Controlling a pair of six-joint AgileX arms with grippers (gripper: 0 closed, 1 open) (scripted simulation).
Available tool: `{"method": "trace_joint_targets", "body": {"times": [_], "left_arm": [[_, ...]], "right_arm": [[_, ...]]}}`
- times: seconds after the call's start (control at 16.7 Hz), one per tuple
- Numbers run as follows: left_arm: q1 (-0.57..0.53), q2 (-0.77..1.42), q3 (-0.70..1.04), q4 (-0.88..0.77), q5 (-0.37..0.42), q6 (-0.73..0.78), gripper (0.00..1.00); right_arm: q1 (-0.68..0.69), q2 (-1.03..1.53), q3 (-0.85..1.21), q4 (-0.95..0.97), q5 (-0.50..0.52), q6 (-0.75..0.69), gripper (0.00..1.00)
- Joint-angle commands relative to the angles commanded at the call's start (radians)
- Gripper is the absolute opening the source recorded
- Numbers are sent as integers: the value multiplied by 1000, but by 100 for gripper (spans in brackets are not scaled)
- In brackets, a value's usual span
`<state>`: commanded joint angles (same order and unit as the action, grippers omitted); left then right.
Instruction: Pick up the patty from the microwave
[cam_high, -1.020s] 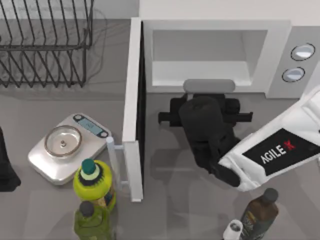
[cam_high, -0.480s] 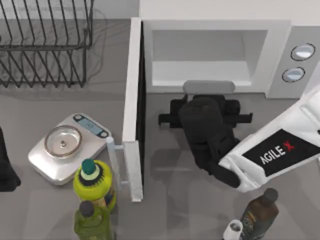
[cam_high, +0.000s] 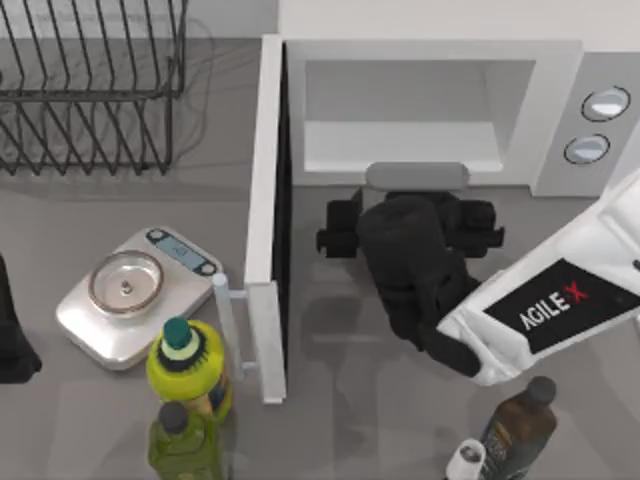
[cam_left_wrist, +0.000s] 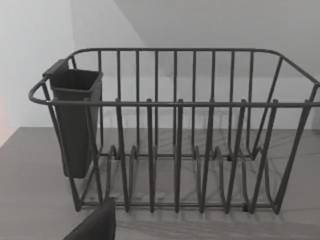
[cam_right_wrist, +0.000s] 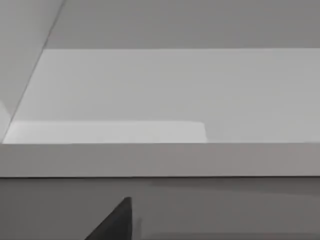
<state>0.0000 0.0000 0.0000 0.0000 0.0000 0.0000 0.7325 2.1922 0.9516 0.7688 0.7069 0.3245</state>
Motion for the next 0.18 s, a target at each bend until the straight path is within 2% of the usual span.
{"method": "trace_joint_targets", "body": {"times": [0.18], "left_arm": [[0, 0, 0, 0, 0, 0, 100]], "right_arm": [[0, 0, 0, 0, 0, 0, 100]]}}
